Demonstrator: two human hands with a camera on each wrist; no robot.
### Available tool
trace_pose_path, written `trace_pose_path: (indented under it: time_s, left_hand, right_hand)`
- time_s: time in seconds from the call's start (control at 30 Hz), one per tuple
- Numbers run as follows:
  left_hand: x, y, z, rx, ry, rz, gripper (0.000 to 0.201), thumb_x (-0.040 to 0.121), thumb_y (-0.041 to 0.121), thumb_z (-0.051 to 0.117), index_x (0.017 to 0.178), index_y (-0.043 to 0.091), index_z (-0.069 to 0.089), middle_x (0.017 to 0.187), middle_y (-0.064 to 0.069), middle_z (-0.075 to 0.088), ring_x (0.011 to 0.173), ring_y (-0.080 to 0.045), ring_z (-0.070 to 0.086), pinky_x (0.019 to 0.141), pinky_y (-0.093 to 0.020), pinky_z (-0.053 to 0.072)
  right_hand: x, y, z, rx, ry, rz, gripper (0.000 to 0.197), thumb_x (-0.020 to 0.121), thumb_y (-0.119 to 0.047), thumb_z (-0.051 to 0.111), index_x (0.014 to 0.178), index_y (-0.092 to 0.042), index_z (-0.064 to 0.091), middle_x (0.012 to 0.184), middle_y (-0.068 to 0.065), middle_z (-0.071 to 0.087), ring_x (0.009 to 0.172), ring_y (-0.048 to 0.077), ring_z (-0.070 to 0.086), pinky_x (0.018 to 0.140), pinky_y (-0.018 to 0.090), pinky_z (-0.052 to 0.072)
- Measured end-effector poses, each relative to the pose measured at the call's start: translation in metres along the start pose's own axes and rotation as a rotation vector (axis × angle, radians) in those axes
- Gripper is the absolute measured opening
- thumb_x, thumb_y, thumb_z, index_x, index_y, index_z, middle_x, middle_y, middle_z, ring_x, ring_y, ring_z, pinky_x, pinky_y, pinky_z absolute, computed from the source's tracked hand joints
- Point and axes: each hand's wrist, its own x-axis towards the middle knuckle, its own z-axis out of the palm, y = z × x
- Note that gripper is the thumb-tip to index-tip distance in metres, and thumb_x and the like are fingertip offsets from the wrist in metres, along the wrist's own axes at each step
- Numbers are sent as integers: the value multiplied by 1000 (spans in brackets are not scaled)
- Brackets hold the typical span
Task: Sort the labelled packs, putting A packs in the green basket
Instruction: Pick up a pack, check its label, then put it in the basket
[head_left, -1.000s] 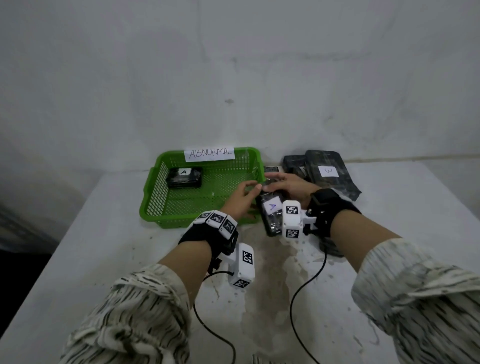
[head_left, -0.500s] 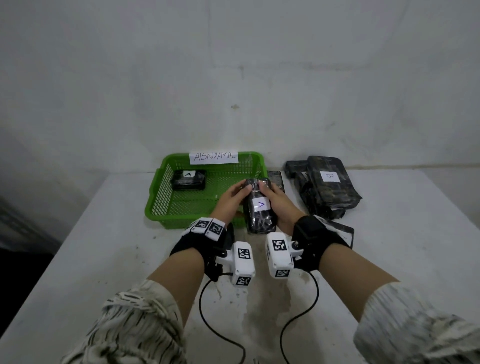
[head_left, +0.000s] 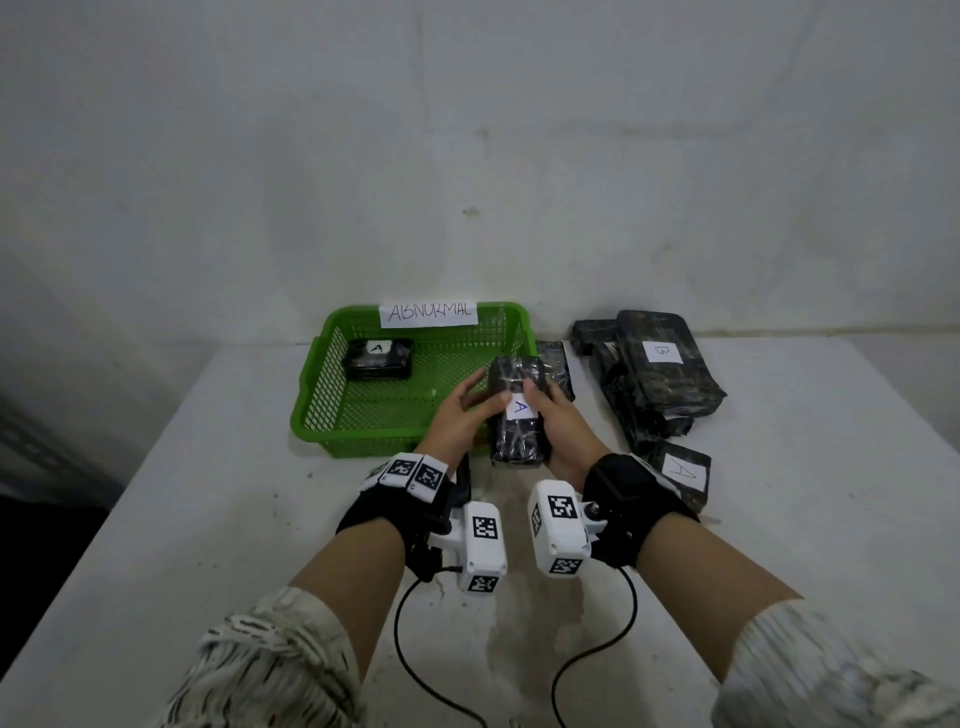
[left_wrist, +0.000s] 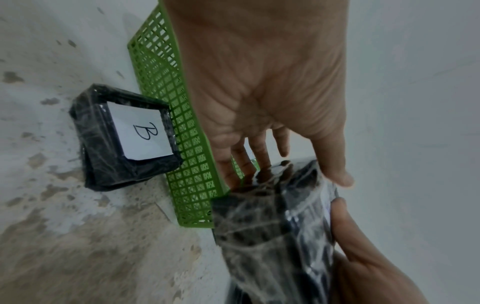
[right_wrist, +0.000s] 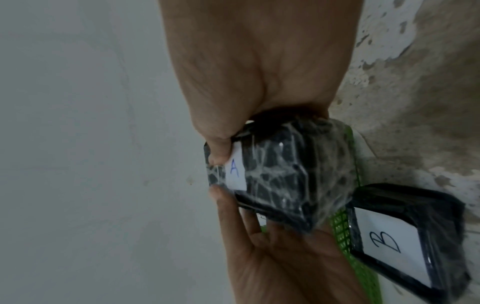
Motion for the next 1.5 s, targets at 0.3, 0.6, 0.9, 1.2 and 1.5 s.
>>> trace_pose_path:
  time_s: [0.3,0.6,0.9,1.2,1.5]
  left_hand:
    - [1,-4,-2,-57,66,48,52,86,7,63,135,16,45,133,-13,53,118,-29,55,99,-49,46]
    - [-4,-7,-10,5,13,29,60,85,3,63,140,13,41,139,-11,50,125,-26,50,102,-49,43]
    - [-9,-11,-10,-63,-40,-3,54,87,2,59,138,13,43,136,-7,52,117,-24,55,74,-30,58]
    - [-3,-15,-12,213,46,116,64,79,1,68,125,37,42,136,-12,40,124,-29,45,98,-49,46]
    - [-4,-1,-7,-95,22,-106,29,98,27,43,126,23,37,115,-7,55,96,-23,57,75,-39,52]
  right_hand:
    - [-7,8,-2,-55,-49,110,41,95,-27,56,135,-28,46,125,5,60,106,24,60,81,41,50]
    - [-12,13,-1,35,-64,90,39,95,-15,54,133,-20,49,118,9,63,103,27,62,82,40,52]
    - [-14,0,-1,79,-92,40,50,92,-1,53,140,-14,43,108,9,67,93,24,66,70,33,55]
    - [-19,5,-6,-138,-14,-69,81,83,8,62,148,-27,28,120,5,64,100,19,66,71,24,53]
    - [-33,-9,-1,-321,18,-172,16,97,-18,49,88,-16,62,109,-8,65,102,3,54,81,24,36]
